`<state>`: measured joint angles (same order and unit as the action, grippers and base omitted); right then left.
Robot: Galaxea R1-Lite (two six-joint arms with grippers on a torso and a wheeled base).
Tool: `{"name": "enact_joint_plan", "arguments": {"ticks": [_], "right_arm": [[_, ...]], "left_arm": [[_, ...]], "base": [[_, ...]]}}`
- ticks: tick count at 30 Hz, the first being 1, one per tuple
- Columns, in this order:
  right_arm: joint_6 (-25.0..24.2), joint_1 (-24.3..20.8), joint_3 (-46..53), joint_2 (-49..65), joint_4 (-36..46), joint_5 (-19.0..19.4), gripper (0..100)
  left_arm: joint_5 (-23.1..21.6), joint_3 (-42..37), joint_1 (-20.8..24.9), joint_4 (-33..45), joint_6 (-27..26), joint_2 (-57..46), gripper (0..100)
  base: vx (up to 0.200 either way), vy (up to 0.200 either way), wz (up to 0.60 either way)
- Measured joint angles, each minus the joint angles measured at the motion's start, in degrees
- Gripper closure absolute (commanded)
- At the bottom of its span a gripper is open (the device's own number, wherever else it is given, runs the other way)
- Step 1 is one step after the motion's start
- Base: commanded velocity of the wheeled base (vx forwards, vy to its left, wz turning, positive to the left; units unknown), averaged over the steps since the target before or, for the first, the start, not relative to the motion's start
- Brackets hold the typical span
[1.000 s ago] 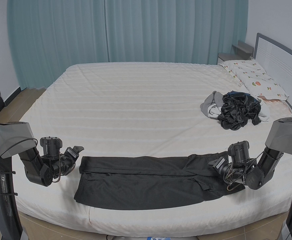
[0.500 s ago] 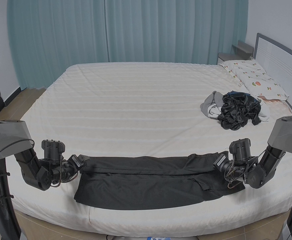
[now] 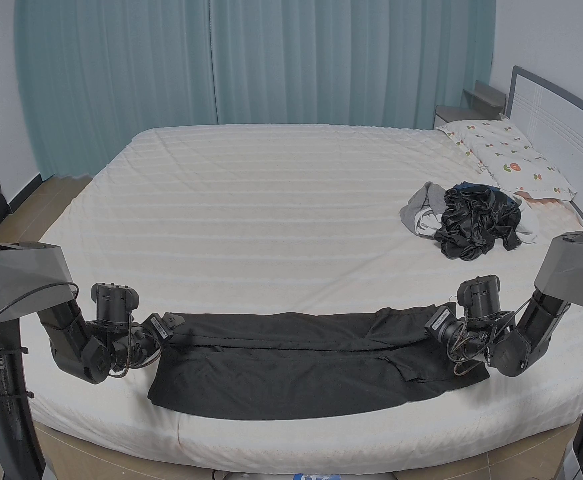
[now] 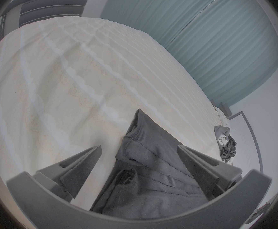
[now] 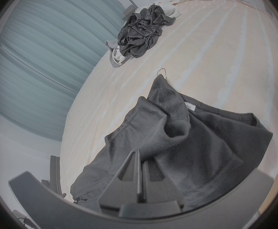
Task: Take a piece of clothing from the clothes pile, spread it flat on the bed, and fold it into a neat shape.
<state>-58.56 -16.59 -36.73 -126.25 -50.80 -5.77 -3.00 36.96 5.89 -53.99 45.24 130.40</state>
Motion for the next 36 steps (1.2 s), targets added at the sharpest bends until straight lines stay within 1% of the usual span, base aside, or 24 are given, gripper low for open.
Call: {"name": "enact_joint_plan", "arguments": {"ticks": [5, 7, 8, 12, 19, 22, 25, 29, 32, 36], "right_arm": [[0.2, 0.0, 0.0, -0.1, -0.1, 0.0, 100], [0.2, 0.0, 0.0, -0.2, -0.1, 0.0, 100], [0.2, 0.0, 0.0, -0.1, -0.1, 0.0, 100], [0.2, 0.1, -0.1, 0.1, -0.1, 0.0, 100], [0.3, 1.2, -2.2, 0.7, -0.4, 0.0, 100], [0.6, 1.7, -3.8, 0.9, -0.5, 0.0, 100], [1.2, 2.7, -6.8, 0.9, -1.4, 0.0, 100], [1.7, 4.3, -10.6, 0.7, -2.4, 0.0, 100], [1.9, 4.9, -11.5, 0.3, -2.5, 0.0, 100], [3.3, 5.1, -10.2, -0.2, -2.4, 0.3, 100]], "left_arm": [[1.3, 0.7, 0.0, 0.2, 0.0, 0.8, 100], [3.2, 0.9, 0.0, 0.2, 0.0, 1.0, 100], [4.9, 1.0, 0.0, 0.2, 0.0, 1.0, 100], [7.6, 1.5, 0.1, -0.2, 0.0, 0.8, 100], [8.8, 3.2, 0.6, -0.6, 1.2, 0.3, 100], [9.5, 4.3, 0.6, -0.7, 2.7, 0.2, 100], [10.0, 5.9, 0.6, -1.6, 5.3, 0.0, 100], [10.5, 7.4, 0.6, -4.2, 8.4, -0.3, 100], [11.4, 7.7, 0.5, -5.8, 9.4, -0.3, 100], [11.7, 7.1, 0.6, -6.1, 9.4, -0.2, 100]], "base": [[0.000, 0.000, 0.00], [0.000, 0.000, 0.00], [0.000, 0.000, 0.00], [0.000, 0.000, 0.00], [0.000, 0.000, 0.00], [0.000, 0.000, 0.00], [0.000, 0.000, 0.00], [0.000, 0.000, 0.00], [0.000, 0.000, 0.00], [0.000, 0.000, 0.00]]}}
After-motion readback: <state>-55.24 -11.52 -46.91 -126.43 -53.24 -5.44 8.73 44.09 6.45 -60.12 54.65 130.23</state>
